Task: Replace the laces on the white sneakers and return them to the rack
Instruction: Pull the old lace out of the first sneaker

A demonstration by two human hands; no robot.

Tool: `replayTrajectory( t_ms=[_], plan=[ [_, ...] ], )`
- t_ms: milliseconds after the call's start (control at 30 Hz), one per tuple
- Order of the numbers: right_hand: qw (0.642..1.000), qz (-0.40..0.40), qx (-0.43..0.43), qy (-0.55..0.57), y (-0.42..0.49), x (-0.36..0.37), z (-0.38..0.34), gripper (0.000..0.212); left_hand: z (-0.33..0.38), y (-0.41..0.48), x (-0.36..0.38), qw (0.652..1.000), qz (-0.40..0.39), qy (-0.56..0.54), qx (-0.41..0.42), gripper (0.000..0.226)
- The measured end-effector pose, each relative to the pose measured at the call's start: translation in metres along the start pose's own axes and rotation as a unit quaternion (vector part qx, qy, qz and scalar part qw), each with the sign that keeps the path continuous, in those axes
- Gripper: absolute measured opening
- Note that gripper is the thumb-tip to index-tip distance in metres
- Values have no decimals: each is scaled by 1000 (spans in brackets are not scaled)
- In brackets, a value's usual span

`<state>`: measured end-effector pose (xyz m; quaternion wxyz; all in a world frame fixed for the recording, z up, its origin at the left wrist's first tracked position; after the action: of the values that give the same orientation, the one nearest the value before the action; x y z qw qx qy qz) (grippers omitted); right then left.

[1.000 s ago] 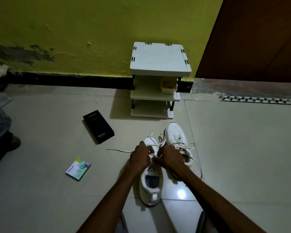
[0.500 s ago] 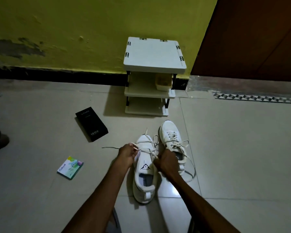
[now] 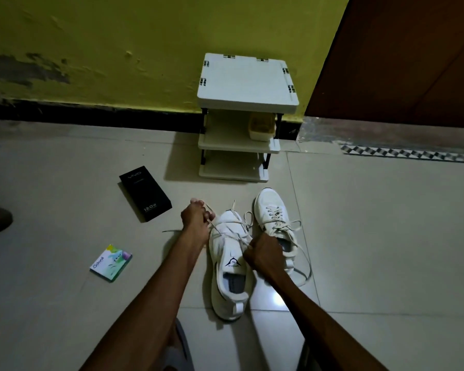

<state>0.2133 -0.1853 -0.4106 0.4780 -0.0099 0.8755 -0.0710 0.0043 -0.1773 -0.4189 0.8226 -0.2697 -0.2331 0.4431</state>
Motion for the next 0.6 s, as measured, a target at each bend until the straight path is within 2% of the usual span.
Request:
replayTrajectory(
  t_ms=[33,67,100,133,167,200,233,300,333,367,400,433,467,500,533,567,600],
  plan=[
    [1000,0,-7,2,0,0,-1,22,5,3,2,998,-23,64,13,30],
    [1000,-2,-11,2,-1,1,-2,22,13,3,8,972,-70,210,79,33],
    [1000,-5,-16,1,-1,3,-5,22,17,-6,19,899,-142,384,156,37],
    [1000,-9,-17,-7,-2,4,-7,21,9,-19,30,794,-216,528,210,40],
    [999,-8,-21,-22,-2,3,-9,19,0,-28,38,703,-280,605,248,40],
    [999,-6,-27,-34,-2,2,-11,20,0,-37,50,673,-316,606,283,38],
    [999,-4,-31,-41,-3,2,-12,24,10,-49,61,700,-324,550,319,36],
    [998,2,-39,-44,-2,1,-11,27,47,-61,65,838,-262,343,336,36],
    [998,4,-34,-48,-2,0,-8,25,55,-57,60,900,-233,229,289,36],
    [999,7,-26,-41,-2,-2,-6,25,50,-52,57,940,-237,126,212,35],
    [999,6,-19,-27,-2,-2,-3,27,39,-47,54,955,-251,73,143,34],
    [1000,4,-18,-11,-2,-2,-3,29,31,-48,53,952,-265,82,128,34],
    [1000,0,-18,1,-2,0,-3,29,27,-48,51,933,-270,169,169,33],
    [1000,-2,-17,9,-2,1,-3,27,23,-47,53,882,-274,298,242,30],
    [1000,-4,-14,9,-2,3,-2,24,15,-48,56,794,-280,437,317,27],
    [1000,-3,-11,5,-2,4,-1,21,0,-48,59,687,-285,559,367,26],
    [1000,1,-11,-1,-2,3,-1,20,-16,-49,58,586,-284,653,387,25]
  ],
)
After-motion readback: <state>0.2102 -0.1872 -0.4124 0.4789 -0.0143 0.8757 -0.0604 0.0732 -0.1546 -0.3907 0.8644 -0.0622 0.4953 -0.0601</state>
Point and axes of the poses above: each hand's wrist, its own y-axis towards the middle knuckle, its own x-axis out of the palm, z = x × y, the point moved 10 cm from there along y, towards the middle knuckle, and after that the axes turned 12 degrees about z, right-handed, at the moved point
